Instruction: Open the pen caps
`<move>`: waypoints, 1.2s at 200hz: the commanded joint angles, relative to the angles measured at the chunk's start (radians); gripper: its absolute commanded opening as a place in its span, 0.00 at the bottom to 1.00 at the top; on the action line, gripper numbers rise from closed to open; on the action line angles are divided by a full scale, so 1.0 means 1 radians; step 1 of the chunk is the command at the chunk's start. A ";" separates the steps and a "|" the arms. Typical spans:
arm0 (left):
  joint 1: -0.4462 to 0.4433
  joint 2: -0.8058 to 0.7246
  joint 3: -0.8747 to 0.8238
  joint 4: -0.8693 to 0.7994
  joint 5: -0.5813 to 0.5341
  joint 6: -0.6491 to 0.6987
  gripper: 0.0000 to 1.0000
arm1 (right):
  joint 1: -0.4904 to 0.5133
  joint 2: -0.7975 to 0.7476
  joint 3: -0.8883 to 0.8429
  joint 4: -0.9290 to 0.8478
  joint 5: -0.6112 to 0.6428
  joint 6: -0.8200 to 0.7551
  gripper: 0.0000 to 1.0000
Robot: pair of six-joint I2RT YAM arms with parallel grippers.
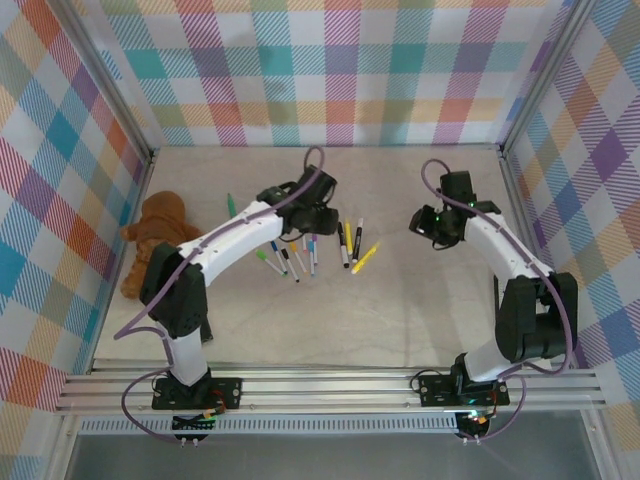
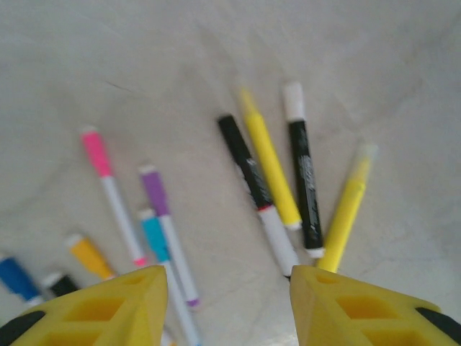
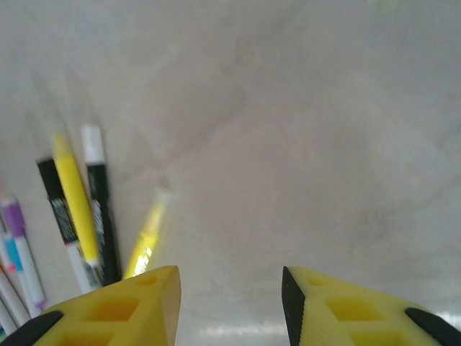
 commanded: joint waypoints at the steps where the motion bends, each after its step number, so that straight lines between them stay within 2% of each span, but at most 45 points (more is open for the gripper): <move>1: -0.051 0.042 -0.010 0.047 0.053 -0.028 0.50 | -0.006 -0.059 -0.052 0.011 -0.034 0.011 0.44; 63: -0.131 0.184 0.071 0.044 0.107 -0.044 0.50 | -0.004 -0.076 -0.113 0.041 -0.065 0.024 0.43; 137: -0.156 0.290 0.132 0.024 0.142 -0.059 0.46 | -0.004 -0.056 -0.126 0.064 -0.087 0.030 0.41; 240: -0.174 0.359 0.142 -0.011 0.095 -0.069 0.40 | -0.003 -0.043 -0.150 0.091 -0.106 0.044 0.38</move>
